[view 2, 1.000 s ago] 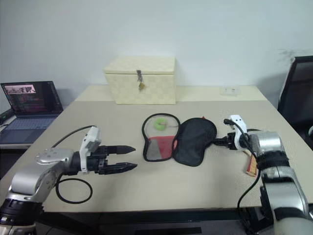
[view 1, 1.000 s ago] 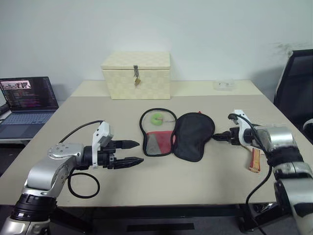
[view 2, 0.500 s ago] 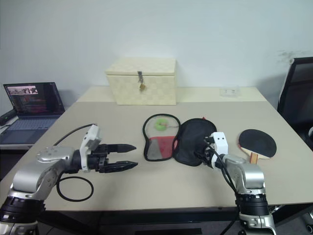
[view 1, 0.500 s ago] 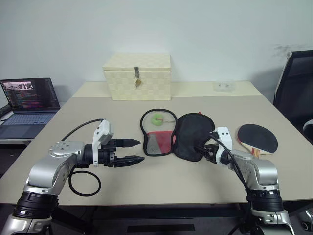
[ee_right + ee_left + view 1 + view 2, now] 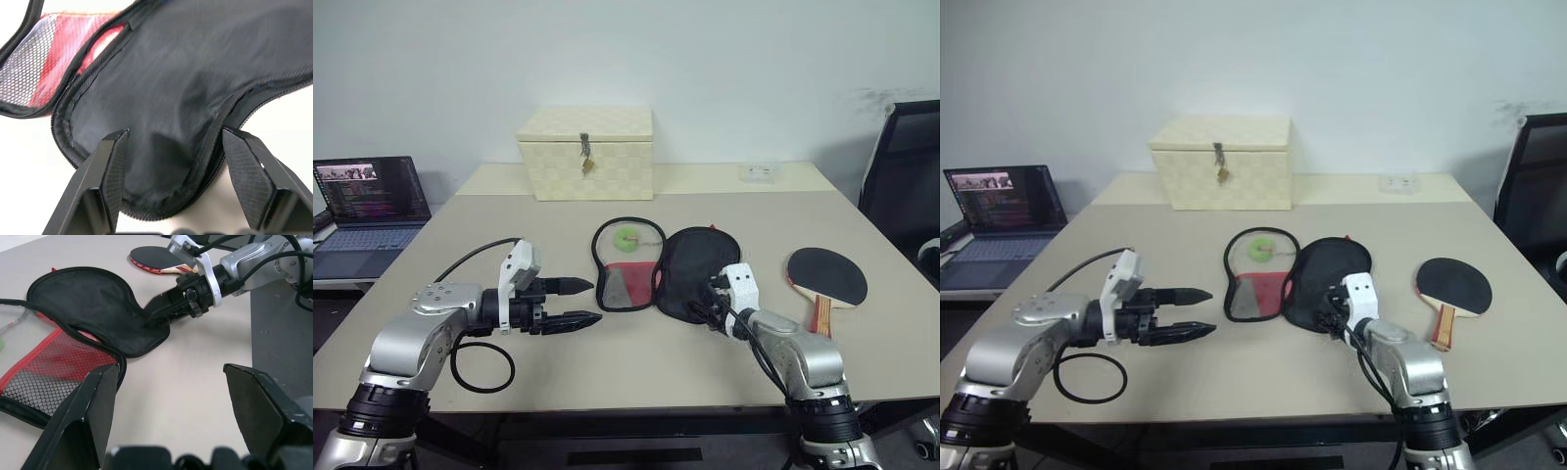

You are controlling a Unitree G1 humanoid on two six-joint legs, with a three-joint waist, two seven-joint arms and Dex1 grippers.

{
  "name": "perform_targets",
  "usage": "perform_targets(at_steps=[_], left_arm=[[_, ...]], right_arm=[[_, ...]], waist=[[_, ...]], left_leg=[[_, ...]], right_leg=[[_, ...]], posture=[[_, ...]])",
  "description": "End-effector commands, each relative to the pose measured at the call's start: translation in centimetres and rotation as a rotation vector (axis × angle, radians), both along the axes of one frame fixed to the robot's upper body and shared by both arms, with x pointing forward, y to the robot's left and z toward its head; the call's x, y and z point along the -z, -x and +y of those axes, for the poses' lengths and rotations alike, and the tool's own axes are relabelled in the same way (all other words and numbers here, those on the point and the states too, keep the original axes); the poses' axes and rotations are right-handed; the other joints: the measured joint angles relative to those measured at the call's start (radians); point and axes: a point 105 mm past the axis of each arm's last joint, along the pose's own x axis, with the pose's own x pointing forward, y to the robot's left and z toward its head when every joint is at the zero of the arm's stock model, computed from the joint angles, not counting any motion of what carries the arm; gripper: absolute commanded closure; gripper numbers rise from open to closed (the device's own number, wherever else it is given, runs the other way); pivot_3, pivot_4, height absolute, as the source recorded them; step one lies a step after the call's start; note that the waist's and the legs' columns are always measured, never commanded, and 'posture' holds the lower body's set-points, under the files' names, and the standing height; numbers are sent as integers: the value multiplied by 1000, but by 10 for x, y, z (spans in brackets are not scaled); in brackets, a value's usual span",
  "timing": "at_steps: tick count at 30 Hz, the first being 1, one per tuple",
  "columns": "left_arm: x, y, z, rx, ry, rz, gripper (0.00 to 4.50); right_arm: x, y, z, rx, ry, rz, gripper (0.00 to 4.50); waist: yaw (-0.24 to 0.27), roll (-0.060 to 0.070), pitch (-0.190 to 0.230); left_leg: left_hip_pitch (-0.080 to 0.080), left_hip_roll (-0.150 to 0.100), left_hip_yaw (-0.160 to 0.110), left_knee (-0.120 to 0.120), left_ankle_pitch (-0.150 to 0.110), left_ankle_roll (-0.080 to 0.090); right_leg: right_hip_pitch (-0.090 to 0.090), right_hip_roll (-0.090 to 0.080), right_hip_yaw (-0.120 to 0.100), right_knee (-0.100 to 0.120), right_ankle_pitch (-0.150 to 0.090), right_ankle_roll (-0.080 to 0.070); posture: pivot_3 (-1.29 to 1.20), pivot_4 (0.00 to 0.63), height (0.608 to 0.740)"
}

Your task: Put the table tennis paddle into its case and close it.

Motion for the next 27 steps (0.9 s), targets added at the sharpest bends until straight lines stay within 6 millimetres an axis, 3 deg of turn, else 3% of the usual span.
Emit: perform_targets(at_steps=[1, 10, 12, 17, 20, 23, 27], left_arm=[[-9, 1, 4, -10, -6, -40, 793], [-9, -2, 1, -5, -5, -44, 793], [-9, -2, 1, -6, -5, -44, 793], [-9, -2, 2, -11, -5, -42, 793], [-9, -3, 2, -10, -5, -42, 793], [-9, -3, 2, -9, -8, -43, 793], [-10, -5, 2, -6, -13, -45, 793]], right_arm=[[-17, -1, 1, 2, 18, -99, 1322], [1, 4, 7, -2, 25, -31, 1322], [2, 3, 6, 8, 33, -30, 1691], [-12, 0, 2, 26, -6, -105, 1806], [-14, 1, -1, 52, -20, -115, 1136], [-13, 1, -3, 69, -7, -118, 92], [-5, 2, -7, 109, 22, -97, 37]], waist=[[0, 0, 0], [0, 0, 0], [0, 0, 0], [0, 0, 0], [0, 0, 0], [0, 0, 0], [0, 0, 0]], left_leg=[[0, 0, 0, 0, 0, 0], [0, 0, 0, 0, 0, 0], [0, 0, 0, 0, 0, 0], [0, 0, 0, 0, 0, 0], [0, 0, 0, 0, 0, 0], [0, 0, 0, 0, 0, 0], [0, 0, 0, 0, 0, 0]], right_leg=[[0, 0, 0, 0, 0, 0], [0, 0, 0, 0, 0, 0], [0, 0, 0, 0, 0, 0], [0, 0, 0, 0, 0, 0], [0, 0, 0, 0, 0, 0], [0, 0, 0, 0, 0, 0], [0, 0, 0, 0, 0, 0]], posture=[[0, 150, 740], [0, 150, 740], [0, 150, 740], [0, 150, 740], [0, 150, 740], [0, 150, 740], [0, 150, 740]])
